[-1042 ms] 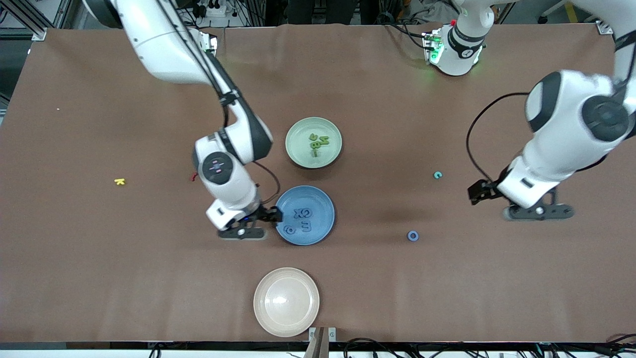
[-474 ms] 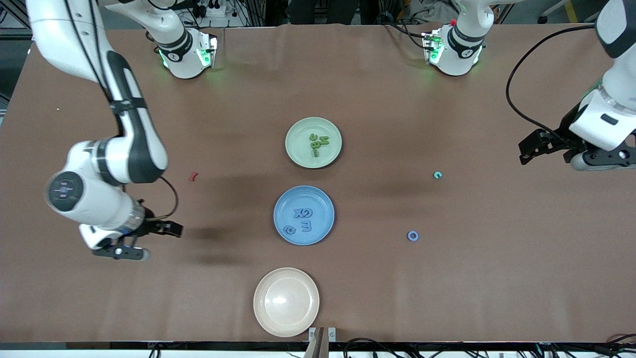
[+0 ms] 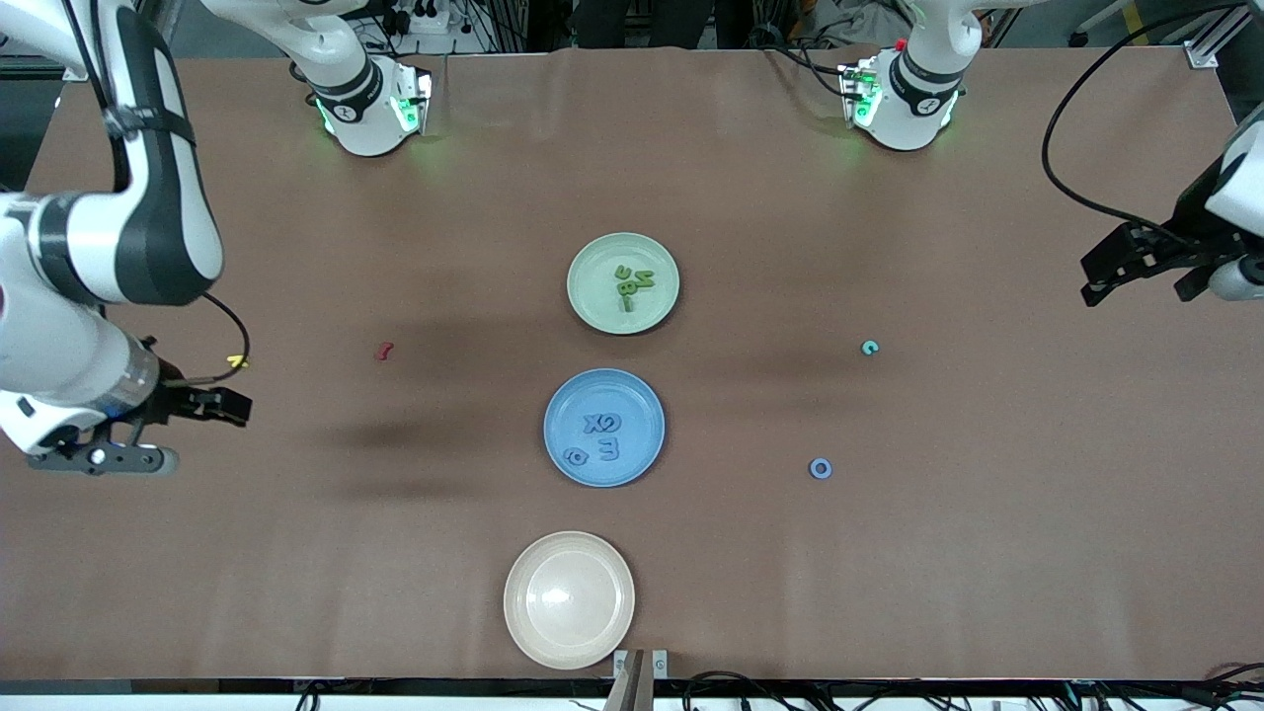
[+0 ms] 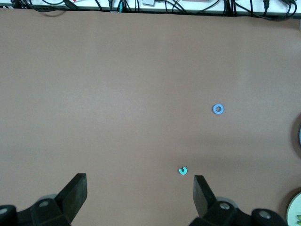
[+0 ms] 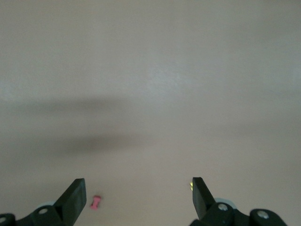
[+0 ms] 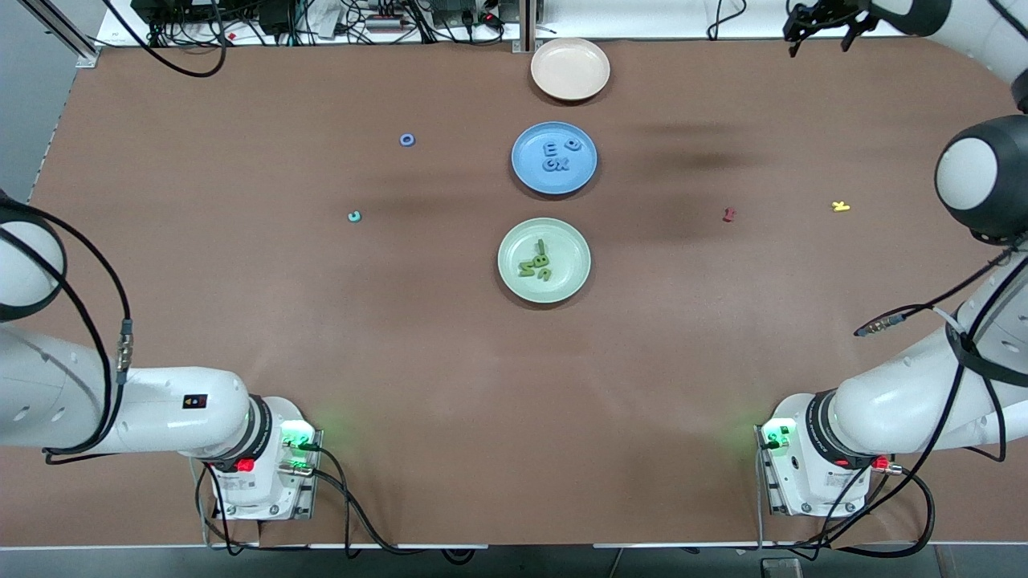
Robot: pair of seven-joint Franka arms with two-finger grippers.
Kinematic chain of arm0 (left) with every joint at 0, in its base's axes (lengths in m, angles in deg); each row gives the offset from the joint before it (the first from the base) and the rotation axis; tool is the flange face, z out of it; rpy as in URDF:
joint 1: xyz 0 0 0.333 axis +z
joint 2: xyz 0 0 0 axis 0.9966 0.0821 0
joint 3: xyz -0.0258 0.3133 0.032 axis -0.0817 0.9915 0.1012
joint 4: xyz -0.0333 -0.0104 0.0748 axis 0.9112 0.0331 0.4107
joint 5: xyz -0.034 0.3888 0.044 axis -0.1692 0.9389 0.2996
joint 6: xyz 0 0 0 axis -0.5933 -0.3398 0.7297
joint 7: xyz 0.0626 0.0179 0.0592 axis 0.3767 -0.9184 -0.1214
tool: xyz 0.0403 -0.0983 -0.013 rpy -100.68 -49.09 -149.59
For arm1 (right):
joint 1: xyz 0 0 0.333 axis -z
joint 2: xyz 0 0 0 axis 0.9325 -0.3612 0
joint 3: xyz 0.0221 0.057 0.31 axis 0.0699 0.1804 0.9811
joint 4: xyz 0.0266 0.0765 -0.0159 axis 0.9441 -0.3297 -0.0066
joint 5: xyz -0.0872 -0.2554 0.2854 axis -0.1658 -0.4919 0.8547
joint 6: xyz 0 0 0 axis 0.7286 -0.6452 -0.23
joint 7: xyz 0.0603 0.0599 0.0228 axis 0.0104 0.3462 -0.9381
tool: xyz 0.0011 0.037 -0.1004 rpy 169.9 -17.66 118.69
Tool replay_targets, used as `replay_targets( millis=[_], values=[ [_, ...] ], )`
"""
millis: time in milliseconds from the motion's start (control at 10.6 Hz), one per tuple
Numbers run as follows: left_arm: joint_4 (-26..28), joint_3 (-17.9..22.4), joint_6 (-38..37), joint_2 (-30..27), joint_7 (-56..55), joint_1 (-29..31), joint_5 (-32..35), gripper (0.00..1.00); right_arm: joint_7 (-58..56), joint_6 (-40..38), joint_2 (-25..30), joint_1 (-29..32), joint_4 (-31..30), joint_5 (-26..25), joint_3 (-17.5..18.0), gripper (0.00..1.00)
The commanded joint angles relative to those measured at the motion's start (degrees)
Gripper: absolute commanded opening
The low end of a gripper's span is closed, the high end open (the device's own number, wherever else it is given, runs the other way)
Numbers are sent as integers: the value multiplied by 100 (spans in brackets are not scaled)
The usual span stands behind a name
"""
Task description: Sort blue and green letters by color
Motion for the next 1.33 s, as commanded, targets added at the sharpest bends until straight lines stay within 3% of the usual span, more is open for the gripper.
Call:
replay_targets(
  millis=[0, 474, 758, 1232],
  values=[
    [-98, 221, -319, -178, 157, -191, -90, 100, -39, -634, 807, 98, -106, -166, -24, 100],
    [-344, 221, -767, -39, 183, -164, -116, 100, -65, -1751, 1520, 353, 342, -69, 11, 100],
    [-626, 221, -1014, 111, 263, -156, -160, 100, -4, -2067, 1828, 431, 360, 421, 160, 100],
    [-626, 203, -1040, 111, 263, -199, -195, 100, -48, -2271, 1829, 634, 360, 476, 152, 100]
  ],
)
